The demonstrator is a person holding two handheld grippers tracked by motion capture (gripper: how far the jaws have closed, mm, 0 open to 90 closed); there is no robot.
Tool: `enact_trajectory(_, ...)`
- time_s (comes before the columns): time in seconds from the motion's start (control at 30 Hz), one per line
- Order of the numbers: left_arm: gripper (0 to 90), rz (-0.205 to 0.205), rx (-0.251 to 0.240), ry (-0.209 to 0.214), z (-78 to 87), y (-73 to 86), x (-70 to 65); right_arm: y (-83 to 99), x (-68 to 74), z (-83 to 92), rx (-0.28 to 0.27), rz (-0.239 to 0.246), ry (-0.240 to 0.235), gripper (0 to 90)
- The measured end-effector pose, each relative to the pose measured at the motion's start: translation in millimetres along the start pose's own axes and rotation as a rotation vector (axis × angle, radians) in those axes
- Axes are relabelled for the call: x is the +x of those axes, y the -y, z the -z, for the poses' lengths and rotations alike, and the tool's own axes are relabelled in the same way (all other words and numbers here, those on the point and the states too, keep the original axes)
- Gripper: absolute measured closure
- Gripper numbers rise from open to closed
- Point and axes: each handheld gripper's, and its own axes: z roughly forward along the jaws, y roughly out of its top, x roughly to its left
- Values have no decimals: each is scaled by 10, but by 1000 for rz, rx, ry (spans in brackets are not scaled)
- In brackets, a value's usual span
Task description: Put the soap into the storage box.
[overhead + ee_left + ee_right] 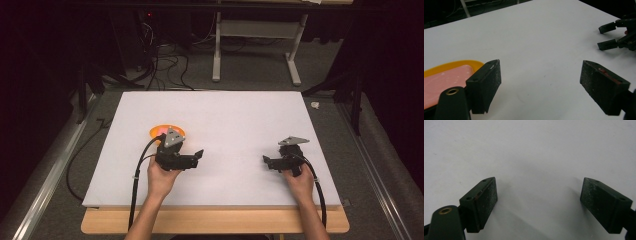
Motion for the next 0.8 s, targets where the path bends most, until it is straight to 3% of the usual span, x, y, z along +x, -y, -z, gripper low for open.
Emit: enact_trajectory(0.8, 179, -13, 74, 67, -244, 277, -177, 1, -1, 0, -1, 3, 1, 149)
